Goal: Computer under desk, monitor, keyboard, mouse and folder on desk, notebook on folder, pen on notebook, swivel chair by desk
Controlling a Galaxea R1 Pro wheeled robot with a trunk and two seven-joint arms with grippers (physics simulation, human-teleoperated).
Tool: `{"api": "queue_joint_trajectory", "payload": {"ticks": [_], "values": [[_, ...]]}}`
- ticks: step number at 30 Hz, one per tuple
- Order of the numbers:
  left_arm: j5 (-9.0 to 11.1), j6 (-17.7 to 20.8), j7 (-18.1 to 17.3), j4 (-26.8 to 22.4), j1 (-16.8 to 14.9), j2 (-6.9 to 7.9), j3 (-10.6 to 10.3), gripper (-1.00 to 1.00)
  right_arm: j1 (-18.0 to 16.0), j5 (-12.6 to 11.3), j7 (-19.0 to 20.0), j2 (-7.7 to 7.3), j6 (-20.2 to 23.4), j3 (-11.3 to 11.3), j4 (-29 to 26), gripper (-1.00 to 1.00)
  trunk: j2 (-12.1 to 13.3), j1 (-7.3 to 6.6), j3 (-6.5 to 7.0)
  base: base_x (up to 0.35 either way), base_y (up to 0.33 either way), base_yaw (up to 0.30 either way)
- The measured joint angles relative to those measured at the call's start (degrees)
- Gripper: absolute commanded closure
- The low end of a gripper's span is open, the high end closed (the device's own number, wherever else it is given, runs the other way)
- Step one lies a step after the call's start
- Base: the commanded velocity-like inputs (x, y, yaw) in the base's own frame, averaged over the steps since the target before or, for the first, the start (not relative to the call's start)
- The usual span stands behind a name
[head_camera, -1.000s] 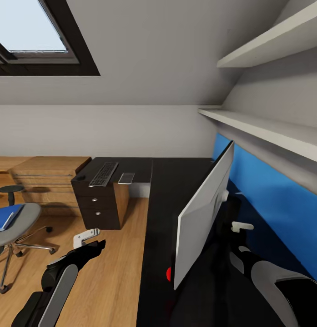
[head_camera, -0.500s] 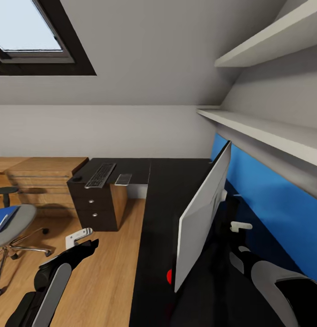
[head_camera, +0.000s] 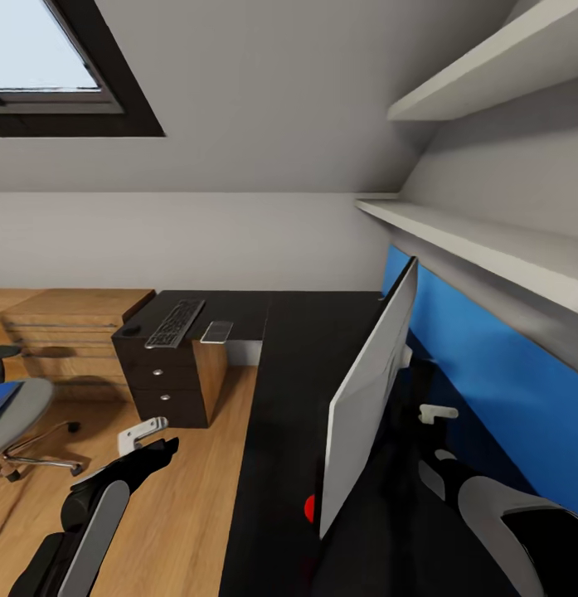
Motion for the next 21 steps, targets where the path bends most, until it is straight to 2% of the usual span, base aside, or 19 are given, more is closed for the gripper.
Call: {"api": "queue_joint_trajectory", "payload": {"ticks": [5,10,21], "values": [[-0.09,0.09,0.00,0.08,0.00,0.00,-0.07,-1.00,-0.01,0.04,-0.25,0.00,-0.02,-0.09,0.03,1.00,0.00,0.01,0.00,0.037,-0.016,0.000],[-0.14,0.10,0.01,0.09,0.00,0.00,-0.12,-1.00,0.02,0.16,-1.21,0.00,0.04,-0.46,-0.03,1.00,-0.01,-0.01,0.00,0.198,-0.002,0.000],[-0.12,0.18,-0.08,0.10,0.00,0.00,-0.29,-1.00,-0.01,0.17,-1.77,0.00,0.03,-0.64,-0.01,1.00,0.00,0.01,0.00,0.111,-0.021,0.000]]}}
